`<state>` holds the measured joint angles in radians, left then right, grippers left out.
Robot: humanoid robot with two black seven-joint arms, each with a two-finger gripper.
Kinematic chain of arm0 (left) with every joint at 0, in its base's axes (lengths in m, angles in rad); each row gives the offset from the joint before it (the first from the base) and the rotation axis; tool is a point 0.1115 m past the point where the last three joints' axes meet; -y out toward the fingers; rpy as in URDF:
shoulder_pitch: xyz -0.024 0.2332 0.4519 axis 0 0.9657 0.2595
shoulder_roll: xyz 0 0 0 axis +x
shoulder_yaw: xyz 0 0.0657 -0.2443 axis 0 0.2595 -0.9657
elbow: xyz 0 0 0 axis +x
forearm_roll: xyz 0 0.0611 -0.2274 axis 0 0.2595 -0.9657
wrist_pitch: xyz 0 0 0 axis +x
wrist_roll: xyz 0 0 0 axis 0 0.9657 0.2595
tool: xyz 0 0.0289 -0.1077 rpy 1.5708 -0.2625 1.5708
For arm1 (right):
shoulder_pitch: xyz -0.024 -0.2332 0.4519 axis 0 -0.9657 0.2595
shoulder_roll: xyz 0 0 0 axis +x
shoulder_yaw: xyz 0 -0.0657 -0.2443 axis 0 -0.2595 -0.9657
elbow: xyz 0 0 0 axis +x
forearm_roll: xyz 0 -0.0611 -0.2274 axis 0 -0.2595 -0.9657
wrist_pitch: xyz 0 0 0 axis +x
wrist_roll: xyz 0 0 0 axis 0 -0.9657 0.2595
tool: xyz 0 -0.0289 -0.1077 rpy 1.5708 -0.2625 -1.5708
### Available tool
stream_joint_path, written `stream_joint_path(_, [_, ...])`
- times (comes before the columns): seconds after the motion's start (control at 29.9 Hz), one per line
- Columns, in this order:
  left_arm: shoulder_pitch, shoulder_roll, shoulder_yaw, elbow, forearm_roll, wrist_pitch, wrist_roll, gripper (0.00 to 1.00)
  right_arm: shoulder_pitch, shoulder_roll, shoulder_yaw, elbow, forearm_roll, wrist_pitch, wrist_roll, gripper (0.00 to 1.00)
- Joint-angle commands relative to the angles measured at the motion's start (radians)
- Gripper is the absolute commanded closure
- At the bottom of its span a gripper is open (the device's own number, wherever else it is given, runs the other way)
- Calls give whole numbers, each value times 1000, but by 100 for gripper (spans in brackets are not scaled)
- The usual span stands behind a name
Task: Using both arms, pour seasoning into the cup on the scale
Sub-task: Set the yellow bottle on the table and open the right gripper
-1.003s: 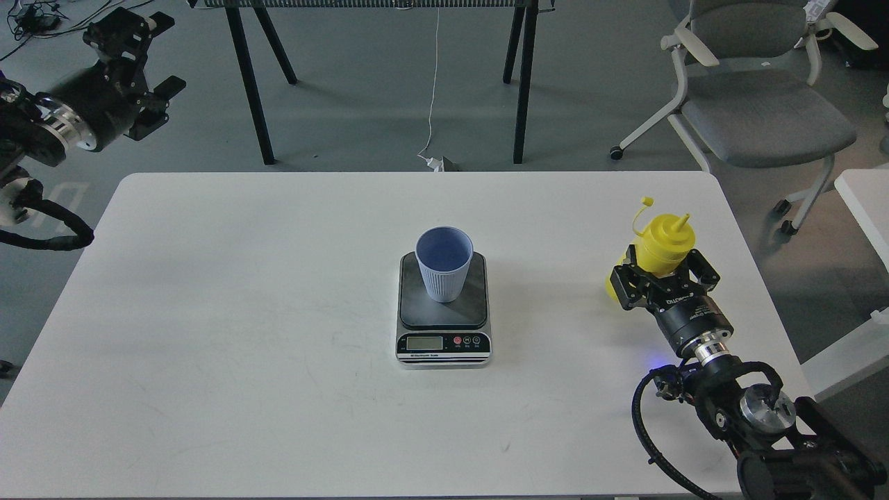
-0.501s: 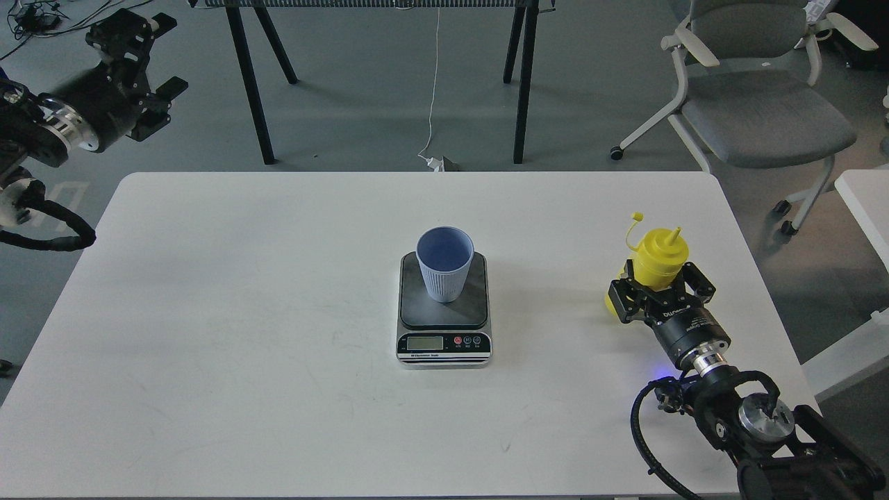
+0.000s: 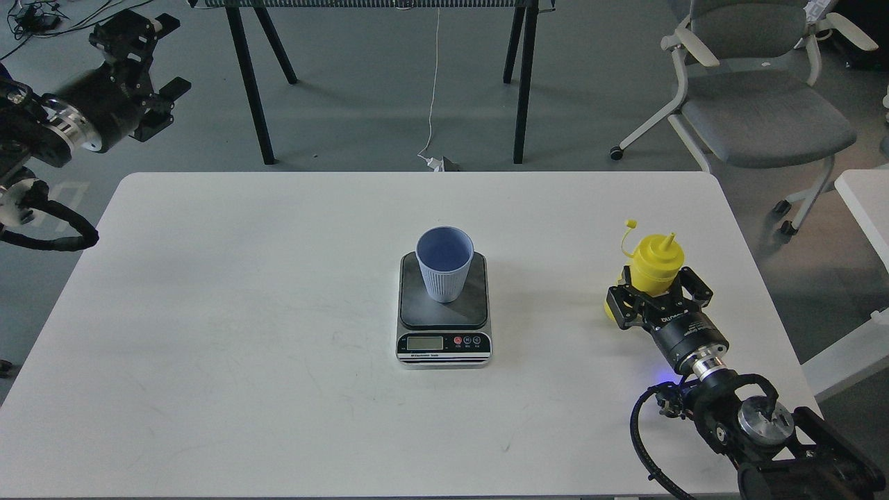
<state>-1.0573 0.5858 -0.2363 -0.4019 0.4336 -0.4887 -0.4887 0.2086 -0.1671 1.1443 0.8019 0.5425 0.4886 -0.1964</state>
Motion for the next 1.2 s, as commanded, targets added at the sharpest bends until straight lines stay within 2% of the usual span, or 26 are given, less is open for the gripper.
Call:
stream_joint_path(0.0, [-3, 0, 0, 0, -1, 0, 0, 1, 0, 0, 0, 3, -13, 0, 0, 45])
stream_joint_path(0.27, [-3, -1, 0, 0, -1, 0, 0, 1, -2, 0, -1, 10, -16, 0, 0, 31])
stream_joint_path(0.47, [-4, -6, 0, 0, -1, 0, 0, 1, -9, -5, -1, 28, -16, 0, -1, 6])
stream_joint_path(0.5, [-4, -6, 0, 0, -1, 0, 0, 1, -17, -6, 0, 34, -16, 0, -1, 4])
stream_joint_path(0.74, [-6, -6, 0, 0, 1, 0, 0, 1, -60, -9, -1, 57, -16, 0, -6, 3])
stream_joint_path(1.17, [-1, -6, 0, 0, 1, 0, 0, 1, -225, -75, 8, 299, -16, 0, 0, 3])
